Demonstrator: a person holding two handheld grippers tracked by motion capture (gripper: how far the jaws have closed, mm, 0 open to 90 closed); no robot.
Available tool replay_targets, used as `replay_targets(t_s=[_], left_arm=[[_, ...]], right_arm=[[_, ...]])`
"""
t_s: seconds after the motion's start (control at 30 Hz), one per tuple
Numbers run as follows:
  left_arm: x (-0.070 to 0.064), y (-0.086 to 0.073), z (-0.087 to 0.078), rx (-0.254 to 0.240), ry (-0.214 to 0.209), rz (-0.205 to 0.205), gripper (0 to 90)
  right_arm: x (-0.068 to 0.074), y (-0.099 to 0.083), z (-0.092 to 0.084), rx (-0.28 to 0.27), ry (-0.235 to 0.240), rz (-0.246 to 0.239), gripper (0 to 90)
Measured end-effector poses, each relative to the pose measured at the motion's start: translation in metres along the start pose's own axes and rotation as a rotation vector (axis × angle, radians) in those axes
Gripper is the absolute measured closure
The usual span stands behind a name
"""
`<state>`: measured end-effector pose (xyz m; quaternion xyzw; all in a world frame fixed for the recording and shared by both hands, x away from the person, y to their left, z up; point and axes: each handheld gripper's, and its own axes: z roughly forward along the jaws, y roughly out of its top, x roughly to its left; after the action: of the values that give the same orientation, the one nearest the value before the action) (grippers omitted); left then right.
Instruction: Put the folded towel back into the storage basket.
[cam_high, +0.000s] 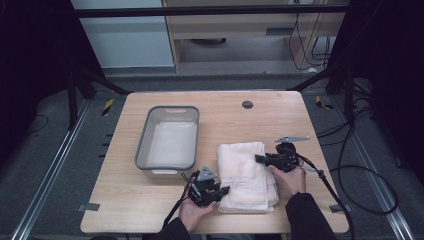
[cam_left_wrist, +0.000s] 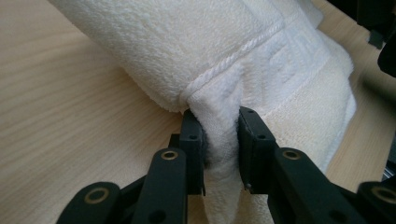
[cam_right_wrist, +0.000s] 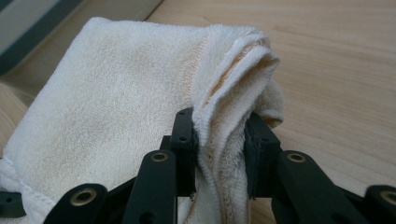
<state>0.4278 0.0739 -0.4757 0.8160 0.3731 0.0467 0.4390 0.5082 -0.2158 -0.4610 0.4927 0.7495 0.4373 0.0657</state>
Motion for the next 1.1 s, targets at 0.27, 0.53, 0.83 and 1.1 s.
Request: replay_targets(t_s=[0.27, 0.53, 0.83, 1.1], left_arm=[[-0.003, 0.009, -0.017, -0.048, -0.010, 0.015, 73.3], [-0.008, 0.019, -0.031, -0.082, 0.000, 0.042, 73.2], [-0.010, 0.027, -0.042, -0.117, 0.014, 0.060, 73.3], [-0.009, 0.037, -0.054, -0.141, 0.013, 0.071, 73.2]], right_arm=[[0.012, 0.012, -0.022, -0.075, 0.021, -0.022, 69.4], [0.022, 0.021, -0.034, -0.121, 0.020, -0.045, 69.3], [0.031, 0.035, -0.043, -0.153, 0.025, -0.075, 69.4], [0.038, 0.046, -0.049, -0.179, 0.025, -0.091, 69.4]])
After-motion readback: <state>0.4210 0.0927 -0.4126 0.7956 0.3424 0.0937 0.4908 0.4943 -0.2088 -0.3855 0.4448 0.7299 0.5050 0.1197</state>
